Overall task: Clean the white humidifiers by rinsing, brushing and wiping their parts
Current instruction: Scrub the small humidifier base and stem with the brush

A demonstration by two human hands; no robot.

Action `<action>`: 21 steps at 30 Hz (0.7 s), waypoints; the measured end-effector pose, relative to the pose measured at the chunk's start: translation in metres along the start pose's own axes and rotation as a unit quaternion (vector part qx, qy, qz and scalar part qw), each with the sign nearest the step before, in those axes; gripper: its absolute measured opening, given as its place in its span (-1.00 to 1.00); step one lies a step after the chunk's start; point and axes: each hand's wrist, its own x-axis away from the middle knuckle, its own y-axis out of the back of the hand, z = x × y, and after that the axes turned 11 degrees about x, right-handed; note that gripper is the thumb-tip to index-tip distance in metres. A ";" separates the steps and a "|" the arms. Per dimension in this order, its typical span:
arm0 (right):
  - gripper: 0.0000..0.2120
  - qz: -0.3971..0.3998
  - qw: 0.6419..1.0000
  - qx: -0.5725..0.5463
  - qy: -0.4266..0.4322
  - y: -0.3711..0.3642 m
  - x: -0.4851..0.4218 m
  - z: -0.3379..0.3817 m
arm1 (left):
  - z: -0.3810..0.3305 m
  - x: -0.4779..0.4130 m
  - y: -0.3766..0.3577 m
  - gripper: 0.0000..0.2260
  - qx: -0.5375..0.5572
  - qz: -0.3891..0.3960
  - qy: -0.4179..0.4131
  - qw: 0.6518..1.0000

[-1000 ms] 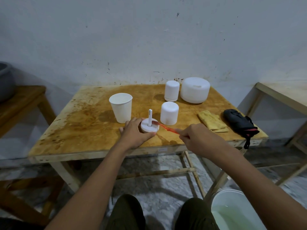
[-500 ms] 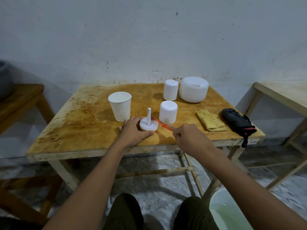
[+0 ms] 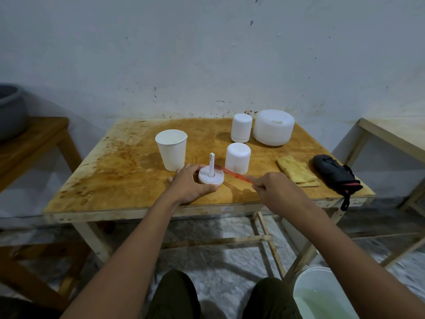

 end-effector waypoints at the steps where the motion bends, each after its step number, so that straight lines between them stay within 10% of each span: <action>1: -0.71 0.009 1.000 -0.008 -0.004 0.001 0.004 -0.002 | -0.001 0.002 -0.002 -0.29 -0.008 -0.015 -0.004 1.000; 21: -0.70 -0.024 0.998 -0.050 -0.031 -0.004 0.024 0.017 | -0.025 0.020 -0.027 -0.39 -0.119 -0.186 -0.020 0.975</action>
